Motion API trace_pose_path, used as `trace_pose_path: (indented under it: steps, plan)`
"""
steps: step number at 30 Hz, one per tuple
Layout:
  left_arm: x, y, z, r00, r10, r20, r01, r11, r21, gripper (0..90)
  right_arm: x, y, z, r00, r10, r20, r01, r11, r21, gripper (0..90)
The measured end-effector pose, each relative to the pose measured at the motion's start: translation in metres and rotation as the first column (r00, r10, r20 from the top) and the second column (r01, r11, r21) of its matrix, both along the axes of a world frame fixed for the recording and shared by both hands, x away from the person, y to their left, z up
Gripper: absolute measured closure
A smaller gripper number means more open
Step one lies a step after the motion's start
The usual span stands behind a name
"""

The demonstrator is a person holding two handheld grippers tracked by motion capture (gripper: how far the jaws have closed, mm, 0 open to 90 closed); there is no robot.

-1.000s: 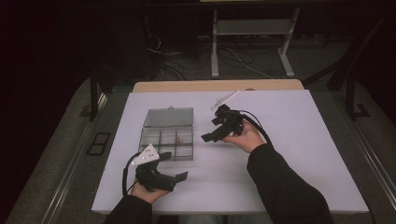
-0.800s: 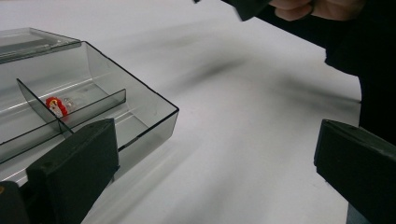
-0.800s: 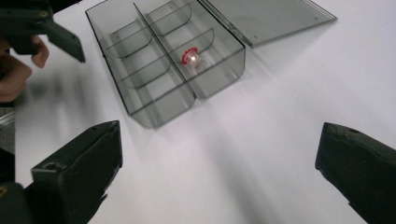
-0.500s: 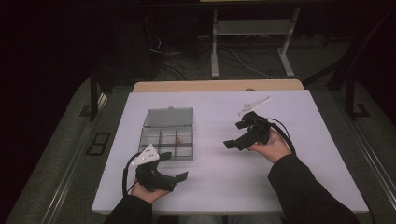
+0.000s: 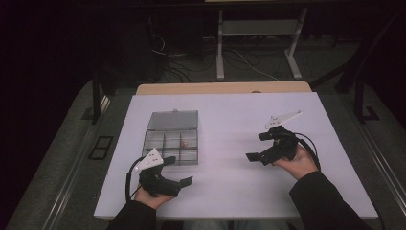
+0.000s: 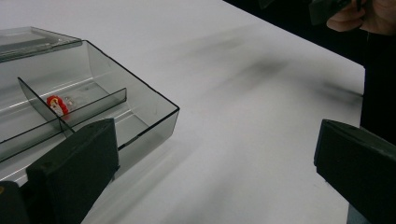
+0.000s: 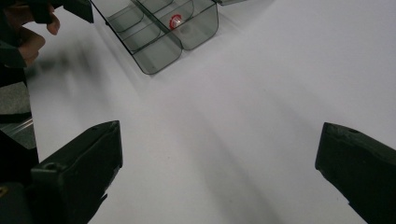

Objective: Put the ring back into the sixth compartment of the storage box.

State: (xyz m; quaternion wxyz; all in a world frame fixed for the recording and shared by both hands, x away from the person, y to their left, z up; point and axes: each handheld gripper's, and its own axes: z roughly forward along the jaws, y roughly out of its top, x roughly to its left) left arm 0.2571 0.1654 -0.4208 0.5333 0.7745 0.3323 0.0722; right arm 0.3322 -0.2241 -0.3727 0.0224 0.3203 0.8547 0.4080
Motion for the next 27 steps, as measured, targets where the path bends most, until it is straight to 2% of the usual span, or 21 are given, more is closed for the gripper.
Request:
trace_pose_path:
  steps: [10, 15, 27]
  plan:
    - [0.000, 0.000, 0.000, 1.0000, 0.000, 0.000, 0.000, 1.0000, 0.002, 0.0, -0.023, -0.028, -0.018, 0.9983, -0.058, -0.006, 0.058, 0.998, 0.018, 0.7]
    - [0.000, 0.000, 0.000, 1.0000, 0.002, 0.001, -0.002, 1.0000, 0.002, 0.0, -0.036, -0.041, -0.026, 0.9951, -0.099, 0.010, 0.098, 0.995, 0.014, 0.7]
    - [0.000, 0.001, 0.000, 1.0000, 0.005, 0.000, -0.005, 1.0000, 0.008, 0.0, -0.063, -0.074, -0.046, 0.9826, -0.186, 0.005, 0.185, 0.980, 0.071, 0.7]
